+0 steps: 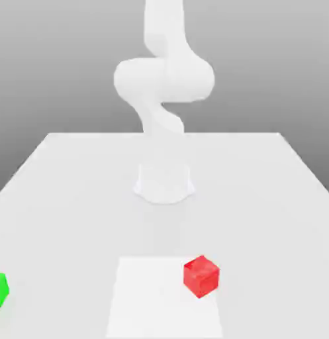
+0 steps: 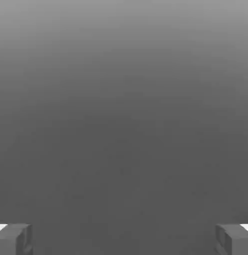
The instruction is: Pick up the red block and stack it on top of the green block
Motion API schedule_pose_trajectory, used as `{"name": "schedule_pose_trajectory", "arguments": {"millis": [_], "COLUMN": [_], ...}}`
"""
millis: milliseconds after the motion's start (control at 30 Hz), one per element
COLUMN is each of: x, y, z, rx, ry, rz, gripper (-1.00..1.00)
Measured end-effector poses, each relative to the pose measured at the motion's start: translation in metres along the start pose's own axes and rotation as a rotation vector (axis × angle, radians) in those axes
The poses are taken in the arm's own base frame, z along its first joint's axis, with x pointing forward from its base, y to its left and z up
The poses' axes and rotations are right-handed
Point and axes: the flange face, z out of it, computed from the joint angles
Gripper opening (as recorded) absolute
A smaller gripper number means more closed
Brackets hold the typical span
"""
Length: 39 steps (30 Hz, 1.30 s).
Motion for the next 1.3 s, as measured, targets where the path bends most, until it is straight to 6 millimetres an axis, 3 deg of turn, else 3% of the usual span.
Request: {"name": "schedule_pose_trajectory", "arguments": {"millis": [133,300,433,567,667,800,1200,1233,1300], "x": [-0.031,-0.074,-0.114,-0.158,-0.194,-0.243,-0.273,-0.276,-0.276], "y": [0.005,0.035,0.072,0.112,0.142,0.173,0.207,0.211,0.211], "z": [0.089,0.187,0.25,0.298,0.323,0.34,0.388,0.391,0.391], "rx": [-0.14,-0.297,-0.413,-0.523,-0.6,-0.686,-0.7,-0.702,-0.702], "ry": [-0.029,-0.069,-0.106,-0.149,-0.185,-0.238,-0.243,-0.242,-0.242], "rz": [0.122,0.277,0.407,0.543,0.648,0.771,0.808,0.806,0.806], "gripper": [0.0,0.0,0.0,0.0,0.0,0.0,0.0,-1.0,-1.0]}}
